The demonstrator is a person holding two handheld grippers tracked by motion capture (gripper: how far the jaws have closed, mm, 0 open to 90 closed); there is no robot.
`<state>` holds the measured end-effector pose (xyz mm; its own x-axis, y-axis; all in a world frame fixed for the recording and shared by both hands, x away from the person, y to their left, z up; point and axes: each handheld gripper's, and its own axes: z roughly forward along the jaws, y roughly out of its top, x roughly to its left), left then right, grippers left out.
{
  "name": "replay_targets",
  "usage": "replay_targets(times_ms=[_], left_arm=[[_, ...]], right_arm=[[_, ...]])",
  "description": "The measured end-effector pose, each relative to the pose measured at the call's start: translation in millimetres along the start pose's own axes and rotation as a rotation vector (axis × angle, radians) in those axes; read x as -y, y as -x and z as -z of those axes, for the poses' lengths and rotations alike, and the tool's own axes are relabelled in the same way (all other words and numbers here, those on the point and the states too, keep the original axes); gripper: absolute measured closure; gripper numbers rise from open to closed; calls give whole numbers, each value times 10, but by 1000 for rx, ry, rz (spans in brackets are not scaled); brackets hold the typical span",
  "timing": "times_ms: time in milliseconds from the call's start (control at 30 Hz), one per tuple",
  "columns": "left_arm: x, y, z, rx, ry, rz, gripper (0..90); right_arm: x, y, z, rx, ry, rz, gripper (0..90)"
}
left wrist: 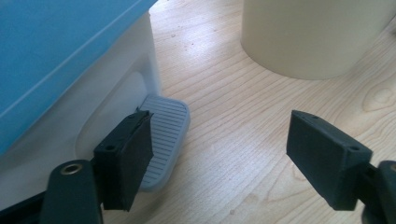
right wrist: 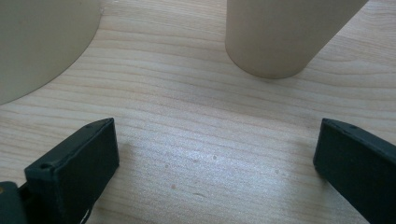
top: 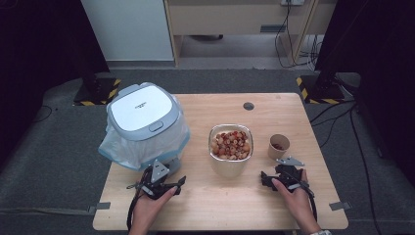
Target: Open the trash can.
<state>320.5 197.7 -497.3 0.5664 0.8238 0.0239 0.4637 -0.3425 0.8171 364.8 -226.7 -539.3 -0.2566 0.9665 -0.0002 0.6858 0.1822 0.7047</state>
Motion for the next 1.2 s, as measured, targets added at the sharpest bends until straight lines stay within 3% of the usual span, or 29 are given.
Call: replay_targets(times_ms=[433,667,933,1033,1200], left_arm=[[-24,17,-13,36,-41,4,385],[-55,5,-20,53,-25,-2,566],[-91,-92,-79,13,-25,5,764],[-74,-115,-104,-18,-60,-12,813],[-66,-152,-103,-63,-60,-15,850]], right_arm=[[6,-3,4,-6,0,5,6],[6,-2,4,-7,0,7,7],[5,0,3,-10,2,16,8],[4,-3,4,-12,1,14,8],[4,-4,4,-12,1,14,9]])
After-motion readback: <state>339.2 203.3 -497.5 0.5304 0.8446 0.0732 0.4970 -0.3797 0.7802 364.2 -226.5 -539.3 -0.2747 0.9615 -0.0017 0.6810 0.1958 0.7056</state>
